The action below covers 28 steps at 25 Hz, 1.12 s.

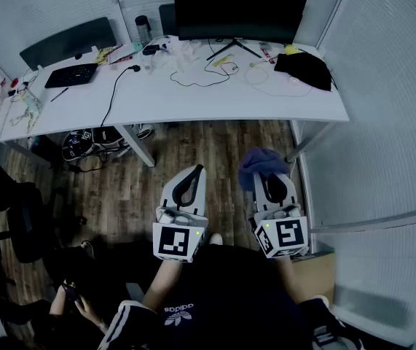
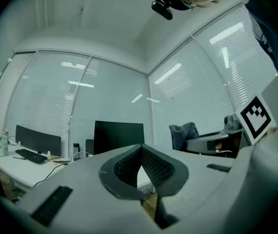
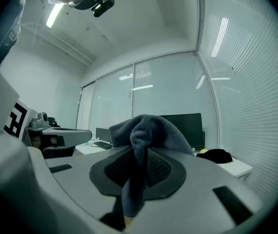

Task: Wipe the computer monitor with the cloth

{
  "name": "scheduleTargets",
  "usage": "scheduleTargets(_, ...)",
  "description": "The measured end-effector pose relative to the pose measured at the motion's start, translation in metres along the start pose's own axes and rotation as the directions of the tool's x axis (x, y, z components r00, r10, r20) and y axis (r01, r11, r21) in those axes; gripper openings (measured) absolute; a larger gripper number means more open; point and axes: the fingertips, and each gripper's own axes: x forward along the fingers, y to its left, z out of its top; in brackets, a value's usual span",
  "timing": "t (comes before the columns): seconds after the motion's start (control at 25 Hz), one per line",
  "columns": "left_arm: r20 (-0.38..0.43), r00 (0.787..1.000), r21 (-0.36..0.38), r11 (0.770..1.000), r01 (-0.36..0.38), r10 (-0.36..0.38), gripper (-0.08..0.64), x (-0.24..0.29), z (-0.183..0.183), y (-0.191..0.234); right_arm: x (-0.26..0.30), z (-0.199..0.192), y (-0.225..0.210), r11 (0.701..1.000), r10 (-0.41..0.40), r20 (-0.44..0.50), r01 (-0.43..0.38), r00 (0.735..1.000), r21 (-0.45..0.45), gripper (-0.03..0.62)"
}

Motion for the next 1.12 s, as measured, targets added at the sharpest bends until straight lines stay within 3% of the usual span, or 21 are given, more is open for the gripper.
scheduleTargets(0.6,0.015,1.000,-0.004,1.000,0.011,-0.011,0.006,0.006,0.003,-0.008,-0.003,0.004,-0.007,0.999,0.009,0.010,-0.009,1.000,-0.045,0.047)
scheduleTargets(1.12,0.027,0.999,-0.025,0.999,0.032,-0.031,0.005,0.032,0.000,0.001,0.015,-0.010,-0.027,1.000,-0.012,-0.006,0.012,1.000,-0.005,0.049)
